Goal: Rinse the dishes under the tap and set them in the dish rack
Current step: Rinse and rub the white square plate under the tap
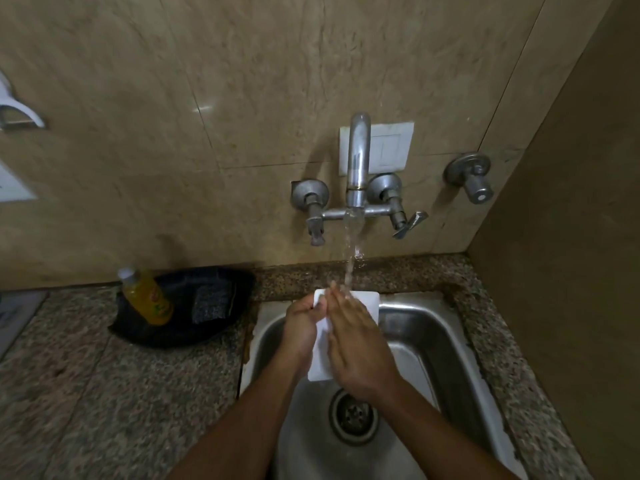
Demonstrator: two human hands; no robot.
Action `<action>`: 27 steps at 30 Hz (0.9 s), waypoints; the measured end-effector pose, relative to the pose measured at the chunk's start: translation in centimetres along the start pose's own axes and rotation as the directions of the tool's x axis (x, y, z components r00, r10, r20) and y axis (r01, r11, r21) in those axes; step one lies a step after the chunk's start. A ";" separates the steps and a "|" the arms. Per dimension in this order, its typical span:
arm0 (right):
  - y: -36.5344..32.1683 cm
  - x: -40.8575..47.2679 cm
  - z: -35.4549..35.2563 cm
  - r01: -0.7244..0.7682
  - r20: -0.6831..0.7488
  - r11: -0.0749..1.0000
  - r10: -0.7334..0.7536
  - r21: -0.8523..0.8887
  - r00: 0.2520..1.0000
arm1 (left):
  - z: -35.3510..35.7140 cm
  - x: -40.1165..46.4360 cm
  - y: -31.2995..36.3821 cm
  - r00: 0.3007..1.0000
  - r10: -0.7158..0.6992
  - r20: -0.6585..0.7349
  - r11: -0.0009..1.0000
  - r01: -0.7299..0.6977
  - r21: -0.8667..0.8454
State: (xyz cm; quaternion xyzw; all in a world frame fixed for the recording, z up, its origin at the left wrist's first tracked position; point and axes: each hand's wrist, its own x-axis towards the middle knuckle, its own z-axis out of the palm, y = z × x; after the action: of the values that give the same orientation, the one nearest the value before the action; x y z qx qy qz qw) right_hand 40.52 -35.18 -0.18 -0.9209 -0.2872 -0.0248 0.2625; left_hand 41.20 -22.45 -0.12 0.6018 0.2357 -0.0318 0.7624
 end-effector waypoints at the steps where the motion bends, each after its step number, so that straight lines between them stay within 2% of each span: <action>1: 0.3 0.1 0.0 -0.031 -0.015 0.999 0.031 0.008 0.999 | 0.1 -0.1 -0.1 1.000 -0.011 -0.008 1.000 0.011 0.004; 3: 0.8 0.3 -0.2 -0.115 -0.045 0.993 0.116 0.013 0.992 | 0.2 -0.3 -0.3 0.999 -0.029 -0.045 1.000 0.028 -0.010; 7: 0.1 -0.4 -0.1 0.001 0.017 1.000 -0.001 0.019 1.000 | 0.4 -0.3 -0.1 0.999 -0.017 -0.049 1.000 0.017 -0.001; 10: 0.7 -0.3 -0.4 -0.100 -0.013 0.994 0.101 0.031 0.995 | 0.5 -0.4 -0.1 0.997 -0.034 -0.067 0.999 0.034 -0.003; 14: 0.2 -0.8 0.1 -0.010 0.023 0.999 0.009 0.050 1.000 | 0.4 -0.5 0.0 0.997 -0.016 -0.071 1.000 0.017 0.010; 17: 0.8 -0.7 0.0 -0.136 -0.015 0.988 0.138 0.080 0.990 | 0.4 -1.0 0.2 0.996 -0.037 -0.075 0.998 0.034 -0.048; 20: 0.3 -0.8 0.4 -0.008 0.011 0.999 0.007 0.052 1.000 | 0.2 -1.1 0.3 0.994 -0.044 -0.098 0.997 0.038 -0.063; 23: 0.6 -0.7 0.5 -0.104 -0.004 0.987 0.106 0.125 0.994 | 0.2 -1.2 0.2 0.993 -0.048 -0.104 0.998 0.043 -0.046; 27: -0.4 -1.0 1.2 -0.018 -0.017 0.998 0.019 0.065 1.000 | 0.1 -1.0 -0.3 0.991 -0.045 -0.123 0.994 0.032 -0.107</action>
State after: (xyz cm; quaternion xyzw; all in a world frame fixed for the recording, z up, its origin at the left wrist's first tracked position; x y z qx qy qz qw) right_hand 39.32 -34.80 -1.21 -0.9142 -0.2771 -0.0211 0.2950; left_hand 40.22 -22.89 0.01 0.5570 0.2959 0.0036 0.7760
